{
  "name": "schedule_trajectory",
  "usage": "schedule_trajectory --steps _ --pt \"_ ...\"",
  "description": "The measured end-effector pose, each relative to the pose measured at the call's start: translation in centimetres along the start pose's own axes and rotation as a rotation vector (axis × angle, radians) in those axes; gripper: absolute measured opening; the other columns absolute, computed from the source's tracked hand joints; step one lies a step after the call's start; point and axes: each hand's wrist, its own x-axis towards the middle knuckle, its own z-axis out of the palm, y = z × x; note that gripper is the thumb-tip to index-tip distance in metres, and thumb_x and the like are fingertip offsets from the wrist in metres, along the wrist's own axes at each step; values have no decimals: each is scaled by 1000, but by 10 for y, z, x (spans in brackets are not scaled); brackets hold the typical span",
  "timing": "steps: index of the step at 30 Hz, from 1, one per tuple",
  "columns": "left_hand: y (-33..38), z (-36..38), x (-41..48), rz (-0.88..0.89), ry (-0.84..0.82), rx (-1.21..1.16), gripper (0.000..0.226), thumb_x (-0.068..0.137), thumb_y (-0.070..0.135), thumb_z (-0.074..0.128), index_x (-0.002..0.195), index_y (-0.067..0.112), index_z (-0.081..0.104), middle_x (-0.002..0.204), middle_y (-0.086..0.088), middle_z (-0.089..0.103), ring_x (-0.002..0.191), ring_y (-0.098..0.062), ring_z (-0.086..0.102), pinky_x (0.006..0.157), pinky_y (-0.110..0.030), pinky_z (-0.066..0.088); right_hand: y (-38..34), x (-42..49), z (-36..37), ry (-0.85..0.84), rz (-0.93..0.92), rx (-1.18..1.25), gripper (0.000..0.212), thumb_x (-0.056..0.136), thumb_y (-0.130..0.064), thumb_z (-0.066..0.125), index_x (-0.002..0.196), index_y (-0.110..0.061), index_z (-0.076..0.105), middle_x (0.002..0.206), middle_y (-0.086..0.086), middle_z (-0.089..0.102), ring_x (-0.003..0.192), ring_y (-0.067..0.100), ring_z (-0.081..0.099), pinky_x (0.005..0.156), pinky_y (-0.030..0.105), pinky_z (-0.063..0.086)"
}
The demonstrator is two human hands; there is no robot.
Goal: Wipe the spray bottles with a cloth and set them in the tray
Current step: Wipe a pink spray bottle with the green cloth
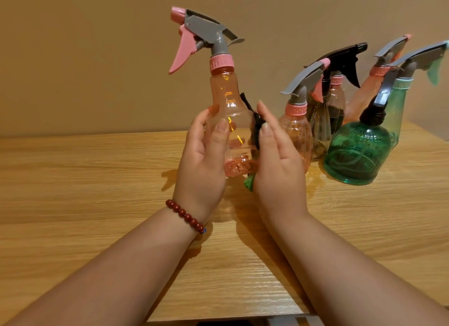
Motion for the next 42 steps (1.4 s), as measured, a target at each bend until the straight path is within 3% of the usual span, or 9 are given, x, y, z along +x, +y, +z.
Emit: schedule_trajectory --steps 4,10,16,19,23,28,31,37,42 --pt "1 -2 3 -12 21 1 61 81 57 55 134 27 46 127 3 63 120 -19 59 104 -53 43 2 -6 7 -67 -290 -248 41 100 -17 44 141 -16 41 151 2 36 145 16 27 117 27 24" --pt "1 -1 1 -41 -30 -39 62 85 55 53 136 21 45 124 -6 65 115 -26 62 101 -56 44 3 0 3 26 78 12 35 105 -26 32 138 -31 43 125 -35 43 115 -30 35 89 -5 28" --pt "4 -1 2 -40 17 -38 49 85 58 50 128 35 50 121 7 67 117 -16 61 104 -49 44 2 -8 9 -66 -282 -238 41 101 -20 36 143 -20 36 155 4 30 147 19 18 119 34 19" --pt "3 -4 1 -23 -33 -29 60 86 56 52 136 25 45 128 0 63 120 -22 59 104 -52 42 0 -5 8 -21 -202 -161 38 103 -21 35 141 -25 37 152 -1 37 143 8 27 115 23 25" --pt "5 -5 0 -67 -97 -125 38 88 42 54 124 29 51 121 -4 67 113 -24 63 93 -43 51 2 -3 1 -12 45 120 37 101 -27 38 138 -33 41 140 -19 47 131 -8 40 107 18 36" --pt "8 -12 3 -4 -131 -53 56 84 34 69 134 26 46 119 1 66 98 -10 65 78 -27 54 0 -2 -2 -36 0 60 44 100 -19 46 142 -29 35 141 -11 48 129 -9 41 101 10 35" --pt "8 -20 6 25 -179 -15 61 83 21 66 137 34 41 123 1 65 108 -14 65 83 -29 54 -2 -1 -4 51 -16 7 33 95 -15 57 127 -18 49 121 -18 56 114 -12 51 89 5 39" --pt "8 -33 7 104 -340 277 58 76 35 68 131 41 50 126 12 63 108 -14 65 85 -28 55 -2 6 -13 269 -157 -147 27 91 -22 64 117 -17 65 120 5 57 115 4 54 97 16 41" --pt "8 -23 3 126 -374 270 56 76 28 70 128 39 52 121 17 64 108 -7 64 81 -23 53 -1 11 -17 335 -190 -159 23 87 -23 69 109 -24 62 106 0 62 105 11 59 91 28 49"
